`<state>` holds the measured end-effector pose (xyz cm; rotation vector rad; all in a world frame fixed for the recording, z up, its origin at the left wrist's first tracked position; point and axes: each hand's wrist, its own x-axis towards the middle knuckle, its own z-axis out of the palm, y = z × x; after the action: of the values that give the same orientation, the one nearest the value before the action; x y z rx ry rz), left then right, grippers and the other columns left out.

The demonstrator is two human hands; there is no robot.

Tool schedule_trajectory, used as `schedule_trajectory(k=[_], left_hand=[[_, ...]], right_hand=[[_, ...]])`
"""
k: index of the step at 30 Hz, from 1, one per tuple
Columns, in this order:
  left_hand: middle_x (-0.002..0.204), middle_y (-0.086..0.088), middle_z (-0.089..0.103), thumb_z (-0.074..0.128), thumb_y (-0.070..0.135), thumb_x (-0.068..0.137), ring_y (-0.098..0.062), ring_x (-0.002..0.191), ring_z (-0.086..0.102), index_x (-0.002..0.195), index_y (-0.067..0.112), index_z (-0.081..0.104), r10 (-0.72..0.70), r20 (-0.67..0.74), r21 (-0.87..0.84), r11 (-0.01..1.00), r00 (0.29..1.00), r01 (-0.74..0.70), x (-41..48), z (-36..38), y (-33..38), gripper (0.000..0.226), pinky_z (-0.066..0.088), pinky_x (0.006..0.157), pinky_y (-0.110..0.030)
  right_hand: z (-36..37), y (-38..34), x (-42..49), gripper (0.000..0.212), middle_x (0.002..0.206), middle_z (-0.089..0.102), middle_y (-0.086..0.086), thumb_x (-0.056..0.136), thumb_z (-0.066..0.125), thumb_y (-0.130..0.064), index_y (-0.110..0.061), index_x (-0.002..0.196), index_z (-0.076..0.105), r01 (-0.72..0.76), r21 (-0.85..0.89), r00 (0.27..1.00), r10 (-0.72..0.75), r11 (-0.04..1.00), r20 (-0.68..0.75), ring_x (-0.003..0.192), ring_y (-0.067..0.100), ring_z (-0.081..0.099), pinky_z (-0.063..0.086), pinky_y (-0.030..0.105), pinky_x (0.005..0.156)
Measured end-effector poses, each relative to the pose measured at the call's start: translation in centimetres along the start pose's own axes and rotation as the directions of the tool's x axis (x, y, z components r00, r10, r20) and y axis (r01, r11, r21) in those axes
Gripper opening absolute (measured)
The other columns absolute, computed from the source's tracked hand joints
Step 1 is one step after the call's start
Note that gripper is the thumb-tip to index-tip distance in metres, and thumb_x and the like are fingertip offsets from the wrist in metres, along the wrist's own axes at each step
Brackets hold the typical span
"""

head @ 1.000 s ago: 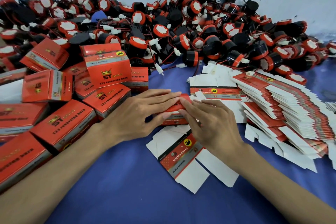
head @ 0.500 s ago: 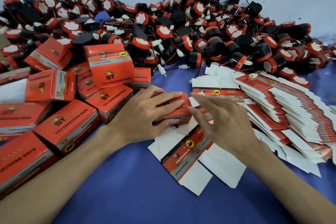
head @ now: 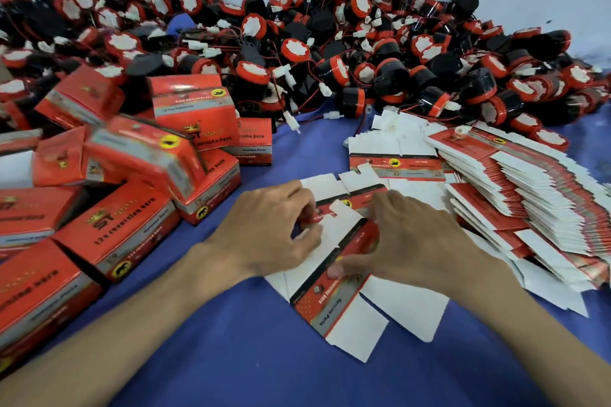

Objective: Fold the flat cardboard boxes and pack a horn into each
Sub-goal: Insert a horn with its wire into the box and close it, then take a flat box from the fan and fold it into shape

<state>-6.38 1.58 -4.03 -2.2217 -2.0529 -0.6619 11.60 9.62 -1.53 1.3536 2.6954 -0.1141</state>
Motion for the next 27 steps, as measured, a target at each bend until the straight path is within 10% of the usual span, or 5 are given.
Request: schedule_trajectory(k=[6,10,15,20,27], left_hand=[[0.067,0.01,0.049,0.054,0.041,0.09,-0.008,0.063,0.045,0.071,0.019,0.051,-0.022,0.073,-0.33,0.943,0.997,0.045,0.6,0.2,-0.5,0.029,0.037,0.061,-0.032],[0.057,0.011,0.056,0.06,0.03,0.085,-0.001,0.05,0.049,0.067,0.016,0.063,-0.163,0.25,-0.873,0.388,0.954,0.295,0.8,-1.3,-0.7,0.023,0.036,0.046,-0.015],[0.081,0.003,0.074,0.053,0.037,0.082,-0.01,0.071,0.067,0.079,0.025,0.079,-0.163,0.433,-0.899,-0.011,0.887,0.437,0.6,-1.6,-1.1,0.029,0.05,0.063,-0.02],[0.088,0.001,0.075,0.052,0.037,0.08,-0.012,0.077,0.069,0.082,0.024,0.079,-0.154,0.447,-0.894,-0.103,0.881,0.436,0.6,-1.7,-1.2,0.03,0.048,0.071,-0.025],[0.072,0.003,0.073,0.058,0.034,0.079,-0.008,0.065,0.069,0.065,0.021,0.077,-0.087,0.474,-0.875,-0.155,0.876,0.458,0.6,-2.1,-0.5,0.026,0.05,0.056,-0.015]], right_hand=[[-0.4,0.6,0.7,0.062,0.078,0.05,-0.018,0.045,0.066,-0.078,-0.033,0.078,0.04,0.067,0.357,0.998,-0.064,0.932,-0.018,0.069,0.001,0.052,0.035,0.019,0.051],[-1.3,0.6,1.1,0.055,0.073,0.057,-0.02,0.049,0.066,-0.07,-0.036,0.084,0.04,0.204,0.663,0.947,0.028,0.721,-0.321,0.074,-0.014,0.056,0.045,0.006,0.058],[-1.0,-0.1,0.8,0.077,0.087,0.058,-0.012,0.063,0.044,-0.072,-0.02,0.12,0.052,0.231,0.652,0.885,0.123,0.722,-0.449,0.081,0.003,0.058,0.044,0.013,0.07],[-0.3,-0.7,0.7,0.077,0.105,0.051,-0.014,0.076,0.037,-0.066,-0.017,0.134,0.05,0.249,0.508,0.828,0.091,0.824,-0.553,0.096,-0.002,0.038,0.021,0.006,0.076],[0.1,-0.8,0.7,0.068,0.101,0.061,0.001,0.085,0.045,-0.054,-0.007,0.132,0.051,0.392,0.435,0.79,-0.054,0.81,-0.611,0.088,0.007,0.051,0.042,0.017,0.079]])
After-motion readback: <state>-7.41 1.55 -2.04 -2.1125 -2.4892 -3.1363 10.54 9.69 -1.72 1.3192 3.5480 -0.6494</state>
